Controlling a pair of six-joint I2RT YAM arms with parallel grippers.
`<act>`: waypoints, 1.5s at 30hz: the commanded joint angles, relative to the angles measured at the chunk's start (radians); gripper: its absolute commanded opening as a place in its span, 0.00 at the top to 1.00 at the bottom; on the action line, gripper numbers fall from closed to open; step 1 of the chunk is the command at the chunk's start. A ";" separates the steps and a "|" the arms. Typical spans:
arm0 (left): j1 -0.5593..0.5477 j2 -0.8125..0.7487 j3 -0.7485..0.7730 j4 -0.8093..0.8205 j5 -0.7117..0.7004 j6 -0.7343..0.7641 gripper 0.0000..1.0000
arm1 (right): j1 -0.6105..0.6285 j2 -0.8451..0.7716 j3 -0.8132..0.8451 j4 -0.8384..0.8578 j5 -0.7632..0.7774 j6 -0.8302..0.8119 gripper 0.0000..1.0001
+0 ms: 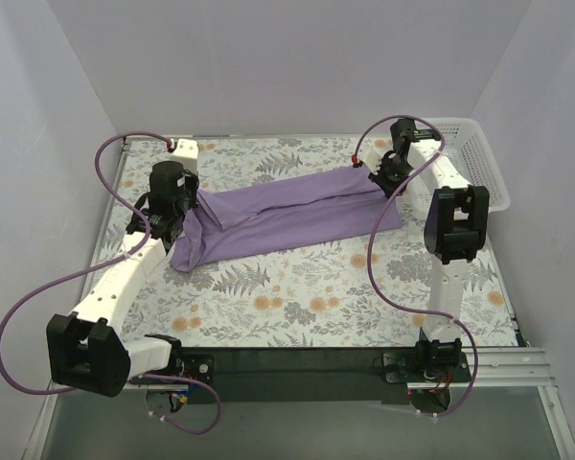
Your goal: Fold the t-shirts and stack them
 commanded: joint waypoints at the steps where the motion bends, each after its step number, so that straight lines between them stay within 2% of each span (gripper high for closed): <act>1: 0.010 0.025 0.032 0.007 0.021 -0.012 1.00 | 0.003 0.032 0.061 -0.012 0.007 0.030 0.99; 12: 0.018 0.073 0.056 0.001 0.051 -0.021 1.00 | 0.011 0.096 0.130 -0.009 0.006 0.064 0.98; 15: 0.019 0.075 0.058 -0.001 0.052 -0.024 1.00 | 0.017 0.115 0.164 -0.003 0.012 0.087 0.91; 17: 0.019 0.071 0.056 -0.001 0.054 -0.026 1.00 | 0.023 0.127 0.194 0.008 0.027 0.114 0.72; 18: 0.019 0.071 0.055 -0.001 0.055 -0.026 1.00 | 0.026 0.129 0.205 0.014 0.032 0.125 0.68; 22: 0.022 0.084 0.064 -0.002 0.055 -0.026 1.00 | 0.033 0.100 0.233 0.034 -0.011 0.191 0.63; 24: 0.022 0.090 0.075 -0.004 0.057 -0.026 1.00 | 0.031 0.048 0.217 0.034 -0.086 0.208 0.62; 26: 0.022 0.101 0.079 -0.002 0.060 -0.023 1.00 | 0.031 -0.038 0.133 0.035 -0.161 0.205 0.57; 30: 0.024 0.139 0.108 0.005 0.075 -0.006 1.00 | 0.031 -0.184 -0.101 0.046 -0.456 0.159 0.55; 33: 0.024 0.168 0.130 0.007 0.090 0.009 1.00 | 0.031 -0.255 -0.273 0.063 -0.587 0.130 0.53; 36: 0.024 0.191 0.155 0.009 0.100 0.025 1.00 | 0.031 -0.299 -0.416 0.104 -0.660 0.109 0.53; 39: 0.022 0.214 0.178 0.010 0.112 0.040 1.00 | 0.033 -0.336 -0.517 0.142 -0.665 0.087 0.53; 45: 0.024 0.255 0.211 0.025 0.156 0.081 1.00 | 0.033 -0.391 -0.565 0.178 -0.678 0.096 0.55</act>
